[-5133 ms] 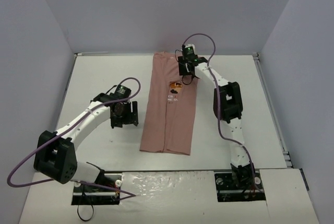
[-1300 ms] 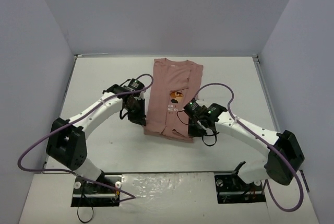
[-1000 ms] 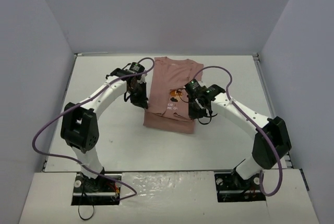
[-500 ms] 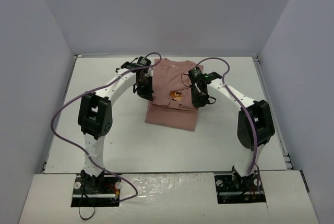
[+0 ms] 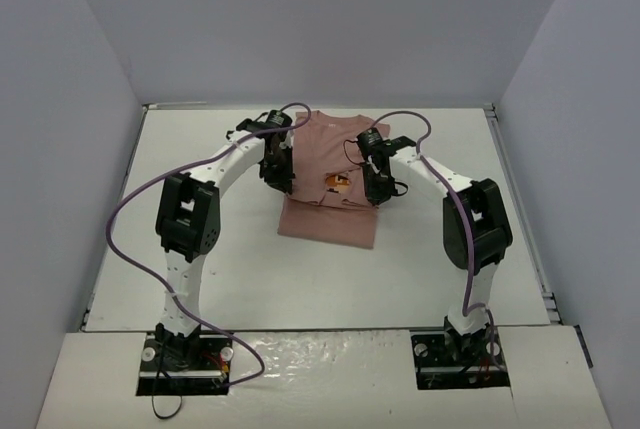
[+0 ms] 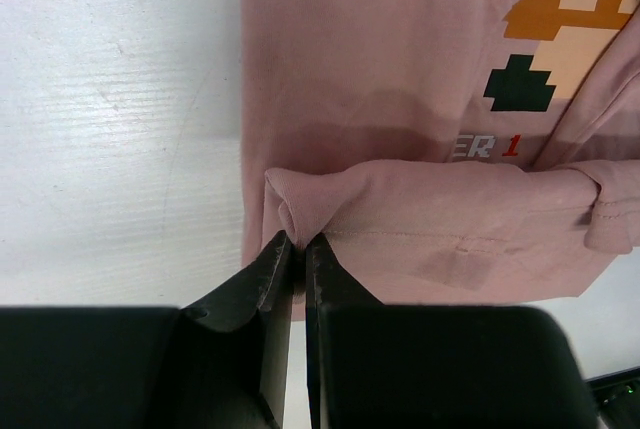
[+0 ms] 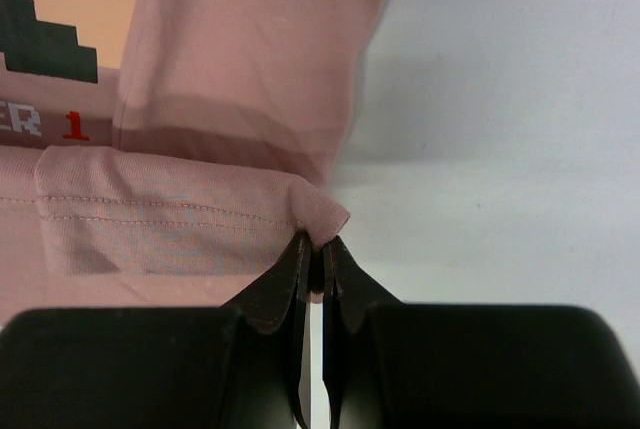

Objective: Fold and stack the t-shirts

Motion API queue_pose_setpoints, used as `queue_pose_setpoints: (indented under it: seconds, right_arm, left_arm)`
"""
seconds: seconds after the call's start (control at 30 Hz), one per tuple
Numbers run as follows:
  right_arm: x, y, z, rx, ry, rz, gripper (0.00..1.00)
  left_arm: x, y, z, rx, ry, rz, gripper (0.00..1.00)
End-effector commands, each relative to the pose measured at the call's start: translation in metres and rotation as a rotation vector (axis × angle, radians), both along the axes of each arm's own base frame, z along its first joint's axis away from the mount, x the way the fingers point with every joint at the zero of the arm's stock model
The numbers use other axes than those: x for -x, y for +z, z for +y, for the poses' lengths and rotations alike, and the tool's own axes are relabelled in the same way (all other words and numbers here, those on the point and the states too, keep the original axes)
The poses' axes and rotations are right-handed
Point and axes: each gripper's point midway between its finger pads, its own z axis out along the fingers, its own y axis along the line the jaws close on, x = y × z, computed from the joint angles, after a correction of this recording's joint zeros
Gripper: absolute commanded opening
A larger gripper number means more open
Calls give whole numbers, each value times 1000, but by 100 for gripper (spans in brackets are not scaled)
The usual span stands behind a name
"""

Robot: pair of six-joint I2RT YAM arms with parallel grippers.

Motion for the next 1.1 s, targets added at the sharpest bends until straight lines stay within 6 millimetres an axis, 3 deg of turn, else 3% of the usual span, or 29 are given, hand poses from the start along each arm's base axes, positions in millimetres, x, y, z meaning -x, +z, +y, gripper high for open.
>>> queue_pose_setpoints:
  seconds: [0.0,0.23,0.37,0.57,0.7,0.77,0.83,0.9,1.07]
  right_arm:
    - [-13,18,-19,63,-9,-43,0]
    - [-19,14,-18,64,-3,-39,0]
    - [-20,3,-20,79,1,-21,2]
    - [-42,12,-21,72,-6,-63,13]
    - [-66,46,-18,41,14,-152,23]
    - [-73,73,-13,12,48,-213,31]
    - [-73,94,-5,-17,123,-256,37]
    - [-68,108,0,-9,203,-285,43]
    - [-40,111,34,-110,392,-270,50]
  left_arm:
    - [-19,32,24,-48,63,-109,0]
    - [-21,17,26,-68,72,-86,2]
    - [-26,11,25,-75,66,-85,13]
    - [-49,41,20,-55,70,-180,25]
    - [-62,68,12,-14,65,-248,31]
    - [-56,87,10,8,55,-280,31]
    - [-42,78,7,-3,39,-253,31]
    - [-24,98,5,25,36,-296,31]
    - [31,58,4,103,104,-217,31]
